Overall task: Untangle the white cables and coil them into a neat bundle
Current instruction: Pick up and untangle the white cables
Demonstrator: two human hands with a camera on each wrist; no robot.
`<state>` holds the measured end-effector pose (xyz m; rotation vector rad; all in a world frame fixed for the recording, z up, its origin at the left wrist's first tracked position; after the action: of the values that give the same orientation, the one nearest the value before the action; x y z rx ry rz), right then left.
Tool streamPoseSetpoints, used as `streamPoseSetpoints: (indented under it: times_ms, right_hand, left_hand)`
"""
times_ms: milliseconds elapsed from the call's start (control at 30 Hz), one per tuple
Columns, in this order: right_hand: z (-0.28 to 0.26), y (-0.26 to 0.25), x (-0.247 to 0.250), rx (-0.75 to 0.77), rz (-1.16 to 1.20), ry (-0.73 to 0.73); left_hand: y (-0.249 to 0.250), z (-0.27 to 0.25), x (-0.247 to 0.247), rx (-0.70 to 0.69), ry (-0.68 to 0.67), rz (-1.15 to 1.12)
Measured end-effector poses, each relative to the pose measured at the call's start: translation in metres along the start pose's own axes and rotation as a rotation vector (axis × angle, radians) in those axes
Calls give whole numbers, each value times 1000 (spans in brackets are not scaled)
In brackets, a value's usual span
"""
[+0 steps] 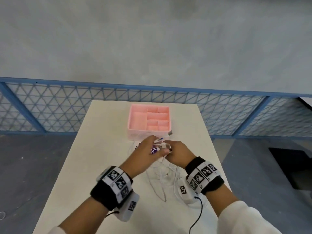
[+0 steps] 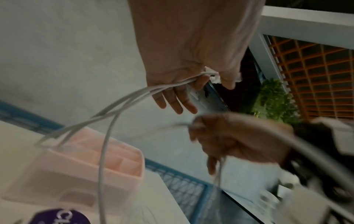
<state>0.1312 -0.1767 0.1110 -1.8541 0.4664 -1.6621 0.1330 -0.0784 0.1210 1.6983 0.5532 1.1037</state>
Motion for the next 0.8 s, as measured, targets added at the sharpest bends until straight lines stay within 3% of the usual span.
streamPoseSetpoints:
  times_ms: [200, 300, 400, 467, 500, 600, 667, 700, 767, 800]
  right_hand:
    - [2, 0, 14, -14, -58, -75]
    - [-3, 20, 12, -95, 27, -121]
    - [-1, 24, 10, -73, 2, -125]
    - [3, 31, 1, -80, -25, -151]
    - [4, 45, -5, -115, -55, -174]
    - [-13, 127, 2, -420, -78, -156]
    - [-30, 164, 38, -579, -144, -14]
    - [-37, 169, 71, -629, -195, 137]
    - [-59, 151, 150, -671, -208, 607]
    - [-69, 127, 187, -622, -243, 823]
  left_hand:
    - [-9, 17, -25, -11, -108, 234]
    - [-7, 19, -23, 22, -236, -51]
    - [-2, 19, -6, 71, -260, -270]
    - [-6, 21, 21, 111, -169, -361]
    - [-9, 23, 46, 113, -57, -421]
    - [-20, 16, 145, 51, 331, -568]
    - [-29, 5, 187, 27, 432, -540]
    - [-34, 1, 196, 35, 448, -497]
    - [-48, 1, 197, 58, 446, -385]
    - [-56, 4, 194, 69, 452, -317]
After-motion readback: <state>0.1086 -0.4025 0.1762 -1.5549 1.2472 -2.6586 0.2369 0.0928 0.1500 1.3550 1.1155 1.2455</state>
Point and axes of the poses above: each hand's wrist, its own z-axis towards the middle knuckle, its own x-axis out of the back of the hand, y = z × x, the point moved 10 cm from there along z, towards the middle knuckle, and after that the axes turned 3 degrees about x, right-handed, at the moved point
